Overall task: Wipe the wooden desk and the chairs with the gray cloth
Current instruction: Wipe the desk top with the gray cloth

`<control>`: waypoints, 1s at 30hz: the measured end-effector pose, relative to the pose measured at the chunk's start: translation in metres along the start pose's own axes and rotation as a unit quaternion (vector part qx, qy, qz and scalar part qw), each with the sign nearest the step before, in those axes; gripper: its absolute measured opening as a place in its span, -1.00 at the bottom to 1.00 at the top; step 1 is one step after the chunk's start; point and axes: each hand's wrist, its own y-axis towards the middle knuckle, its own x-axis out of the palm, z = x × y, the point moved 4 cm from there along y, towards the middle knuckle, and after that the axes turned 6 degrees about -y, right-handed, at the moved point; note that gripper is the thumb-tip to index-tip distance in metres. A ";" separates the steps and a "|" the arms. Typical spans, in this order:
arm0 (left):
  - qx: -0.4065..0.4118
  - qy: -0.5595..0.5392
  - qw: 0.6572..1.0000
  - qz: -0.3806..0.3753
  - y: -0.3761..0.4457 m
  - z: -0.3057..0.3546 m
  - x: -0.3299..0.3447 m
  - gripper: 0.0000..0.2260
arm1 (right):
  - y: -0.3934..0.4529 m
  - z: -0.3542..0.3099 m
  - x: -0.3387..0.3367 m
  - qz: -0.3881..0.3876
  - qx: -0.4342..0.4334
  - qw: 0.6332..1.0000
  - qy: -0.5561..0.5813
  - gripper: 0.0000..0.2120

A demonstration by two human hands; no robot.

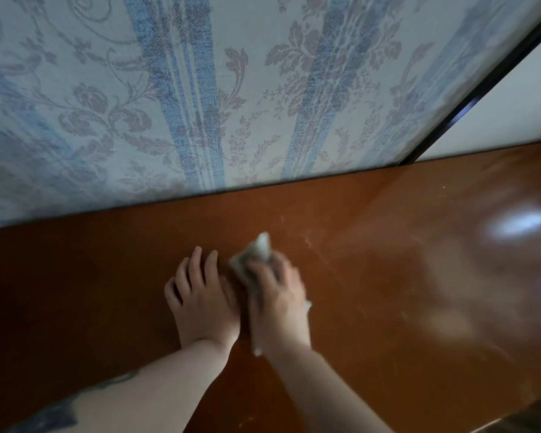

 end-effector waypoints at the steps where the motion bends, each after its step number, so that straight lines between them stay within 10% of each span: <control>1: 0.002 -0.001 1.000 0.000 0.000 0.000 0.000 -0.59 | -0.013 -0.010 0.007 -0.024 -0.044 0.999 0.007 -0.72; 13: 0.000 0.007 1.000 -0.022 -0.001 0.002 -0.002 -0.66 | 0.043 0.049 -0.011 0.070 0.127 0.990 0.004 -0.76; 17: -0.002 0.001 1.000 -0.017 0.000 0.001 0.000 -0.61 | 0.000 0.001 0.006 -0.007 -0.126 0.992 0.028 -0.80; 20: 0.005 0.004 1.000 -0.011 0.000 0.001 -0.001 -0.62 | 0.015 0.019 0.008 -0.015 -0.157 0.987 0.044 -0.78; 26: 0.003 0.000 1.000 -0.015 -0.002 0.002 -0.003 -0.65 | 0.059 0.065 -0.004 0.080 0.163 0.983 0.020 -0.79; 30: -0.004 0.010 1.000 -0.014 0.000 0.001 -0.001 -0.60 | 0.028 0.017 0.007 0.047 -0.071 0.996 0.022 -0.76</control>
